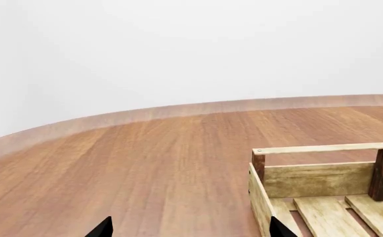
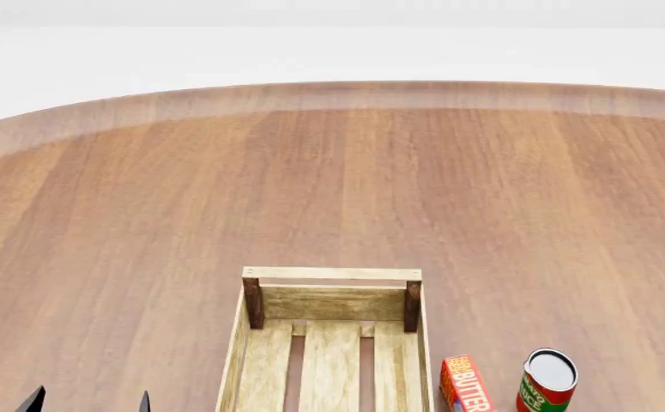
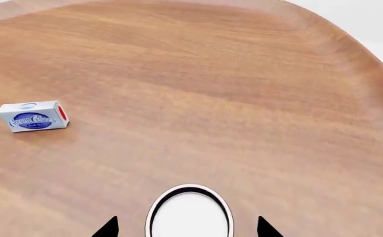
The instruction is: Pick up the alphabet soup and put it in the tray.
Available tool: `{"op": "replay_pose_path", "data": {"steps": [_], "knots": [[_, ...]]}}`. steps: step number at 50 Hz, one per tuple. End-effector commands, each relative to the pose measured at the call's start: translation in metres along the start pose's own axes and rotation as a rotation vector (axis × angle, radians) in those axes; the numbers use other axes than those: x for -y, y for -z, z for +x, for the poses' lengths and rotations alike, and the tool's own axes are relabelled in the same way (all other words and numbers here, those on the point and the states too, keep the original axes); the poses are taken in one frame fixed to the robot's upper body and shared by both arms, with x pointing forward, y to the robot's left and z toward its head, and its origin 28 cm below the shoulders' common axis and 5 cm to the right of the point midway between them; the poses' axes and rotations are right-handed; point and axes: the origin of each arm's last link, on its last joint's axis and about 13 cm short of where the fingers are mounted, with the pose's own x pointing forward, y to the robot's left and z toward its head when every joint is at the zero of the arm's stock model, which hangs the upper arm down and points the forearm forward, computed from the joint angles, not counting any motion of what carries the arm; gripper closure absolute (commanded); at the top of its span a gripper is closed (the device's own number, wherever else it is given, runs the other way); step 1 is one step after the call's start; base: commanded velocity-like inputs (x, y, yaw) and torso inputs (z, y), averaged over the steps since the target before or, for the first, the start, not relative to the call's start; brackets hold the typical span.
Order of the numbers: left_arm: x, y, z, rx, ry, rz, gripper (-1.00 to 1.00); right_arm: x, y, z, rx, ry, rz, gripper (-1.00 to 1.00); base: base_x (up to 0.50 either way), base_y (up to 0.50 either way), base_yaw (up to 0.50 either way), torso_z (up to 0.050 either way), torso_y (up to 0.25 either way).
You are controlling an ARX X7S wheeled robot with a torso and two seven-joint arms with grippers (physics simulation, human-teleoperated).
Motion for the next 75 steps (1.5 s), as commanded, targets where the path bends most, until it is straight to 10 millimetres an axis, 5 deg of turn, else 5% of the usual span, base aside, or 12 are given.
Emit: {"op": "replay_pose_path", "data": {"steps": [1, 69, 70, 75], "knots": [[0.000, 0.000, 0.000, 0.002, 0.000, 0.000, -1.00, 0.002, 0.005, 0.005, -0.020, -0.002, -0.002, -1.00, 0.00, 0.00, 0.00, 0.000, 0.000], [0.000, -0.001, 0.000, 0.005, 0.000, -0.002, -1.00, -0.001, 0.026, 0.021, -0.052, -0.001, -0.055, -1.00, 0.00, 0.00, 0.00, 0.000, 0.000], [0.000, -0.001, 0.000, 0.005, -0.001, -0.002, -1.00, -0.002, 0.026, 0.020, -0.043, -0.015, -0.064, 1.00, 0.00, 0.00, 0.00, 0.000, 0.000], [0.000, -0.001, 0.000, 0.007, -0.001, -0.002, -1.00, -0.003, 0.026, 0.020, -0.035, -0.020, -0.065, 1.00, 0.00, 0.00, 0.00, 0.000, 0.000]]}}
